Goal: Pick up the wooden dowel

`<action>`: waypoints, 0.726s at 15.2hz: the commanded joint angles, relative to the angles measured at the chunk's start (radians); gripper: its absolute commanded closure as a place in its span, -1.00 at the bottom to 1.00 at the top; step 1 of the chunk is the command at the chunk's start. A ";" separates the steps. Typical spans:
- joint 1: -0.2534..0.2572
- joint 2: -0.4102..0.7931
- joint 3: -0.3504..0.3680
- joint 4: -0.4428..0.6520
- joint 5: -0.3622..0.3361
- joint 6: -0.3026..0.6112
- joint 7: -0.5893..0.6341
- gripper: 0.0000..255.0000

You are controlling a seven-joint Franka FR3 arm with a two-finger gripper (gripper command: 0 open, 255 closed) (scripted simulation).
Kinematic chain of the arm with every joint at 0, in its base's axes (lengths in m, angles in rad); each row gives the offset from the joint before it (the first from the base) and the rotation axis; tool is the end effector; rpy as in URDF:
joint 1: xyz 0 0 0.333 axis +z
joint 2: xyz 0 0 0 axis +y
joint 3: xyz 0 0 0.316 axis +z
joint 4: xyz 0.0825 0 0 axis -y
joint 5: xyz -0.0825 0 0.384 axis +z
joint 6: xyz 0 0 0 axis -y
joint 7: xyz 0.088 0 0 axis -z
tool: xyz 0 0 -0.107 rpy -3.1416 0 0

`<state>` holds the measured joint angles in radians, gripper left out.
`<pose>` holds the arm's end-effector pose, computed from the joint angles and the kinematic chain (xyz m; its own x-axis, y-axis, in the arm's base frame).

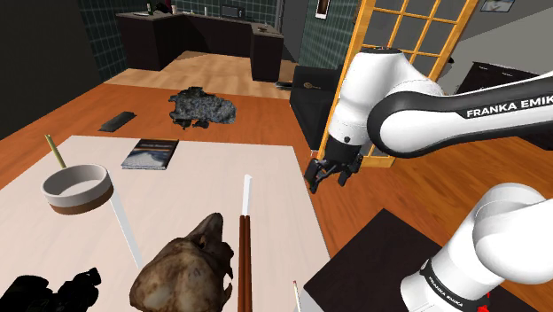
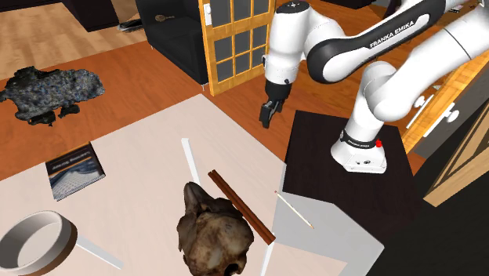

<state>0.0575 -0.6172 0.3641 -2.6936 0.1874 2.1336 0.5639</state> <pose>0.3261 0.1482 0.4089 0.9540 -0.2944 0.0563 -0.2958 -0.9551 0.0186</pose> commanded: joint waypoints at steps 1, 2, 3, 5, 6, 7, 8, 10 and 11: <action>0.000 0.071 0.052 0.001 0.018 0.073 0.069 -1.00; -0.003 0.106 0.076 0.004 0.023 0.106 0.100 -1.00; -0.007 0.143 0.100 0.009 0.025 0.139 0.133 -1.00; -0.020 0.223 0.149 0.023 0.020 0.205 0.202 -1.00; -0.029 0.265 0.173 0.032 0.011 0.237 0.239 -1.00; -0.039 0.308 0.198 0.044 -0.002 0.269 0.279 -1.00; -0.051 0.354 0.223 0.056 -0.020 0.300 0.321 -1.00; -0.078 0.449 0.271 0.086 -0.078 0.359 0.419 -1.00; -0.092 0.500 0.292 0.104 -0.119 0.386 0.475 -1.00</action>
<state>-0.0217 -0.1684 0.6315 -2.6049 0.1044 2.4876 0.9785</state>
